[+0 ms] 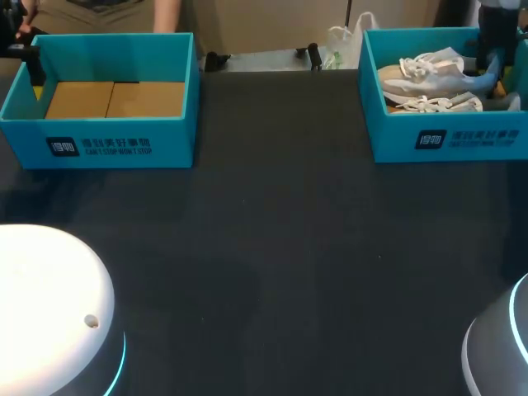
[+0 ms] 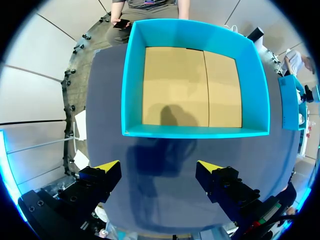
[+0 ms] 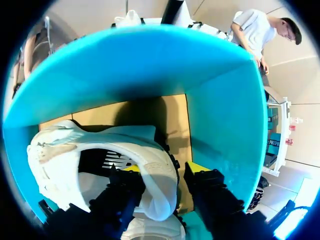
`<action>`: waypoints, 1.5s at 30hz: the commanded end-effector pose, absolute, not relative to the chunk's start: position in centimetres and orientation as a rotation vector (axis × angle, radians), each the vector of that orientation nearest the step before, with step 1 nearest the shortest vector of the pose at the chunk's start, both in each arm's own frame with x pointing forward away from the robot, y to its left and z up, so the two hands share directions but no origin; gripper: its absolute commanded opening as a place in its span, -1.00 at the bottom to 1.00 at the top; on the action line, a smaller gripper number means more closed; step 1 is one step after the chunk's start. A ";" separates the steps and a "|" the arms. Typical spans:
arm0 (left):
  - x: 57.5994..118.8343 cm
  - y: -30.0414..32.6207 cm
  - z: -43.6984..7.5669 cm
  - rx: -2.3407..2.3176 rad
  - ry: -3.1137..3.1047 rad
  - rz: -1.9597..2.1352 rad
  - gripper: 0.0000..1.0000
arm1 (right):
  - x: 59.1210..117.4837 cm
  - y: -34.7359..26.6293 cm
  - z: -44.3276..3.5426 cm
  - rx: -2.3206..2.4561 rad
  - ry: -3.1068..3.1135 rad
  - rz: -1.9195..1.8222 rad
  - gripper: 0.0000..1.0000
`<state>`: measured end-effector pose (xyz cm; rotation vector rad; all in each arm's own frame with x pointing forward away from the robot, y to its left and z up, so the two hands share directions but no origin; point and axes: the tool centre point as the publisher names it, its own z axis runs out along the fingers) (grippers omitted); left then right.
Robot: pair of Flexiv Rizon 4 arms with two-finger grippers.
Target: Take the shoe out of the shoebox, open the shoe tongue, remove and reinsert the insole, then place the shoe into the shoebox
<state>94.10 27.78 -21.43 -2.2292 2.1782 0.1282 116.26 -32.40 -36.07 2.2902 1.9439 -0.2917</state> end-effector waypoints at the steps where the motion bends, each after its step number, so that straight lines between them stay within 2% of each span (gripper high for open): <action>1: 94.0 27.8 -21.4 -2.228 2.178 0.128 1.00 | 115.7 -32.3 -34.2 2.299 1.944 -0.264 0.83; 2: 94.0 27.8 -21.4 -2.228 2.178 0.128 1.00 | 115.6 -32.2 -33.7 2.297 1.943 -0.260 1.00; 22: 94.0 27.8 -21.4 -2.228 2.178 0.128 1.00 | 106.6 -27.2 -22.1 2.300 1.971 -0.002 1.00; 32: 94.0 27.8 -21.4 -2.228 2.178 0.128 1.00 | 102.6 -24.6 -19.8 2.295 1.999 0.034 1.00; 45: 94.0 27.8 -21.4 -2.228 2.178 0.128 1.00 | 100.2 -23.5 -18.6 2.304 1.995 0.041 1.00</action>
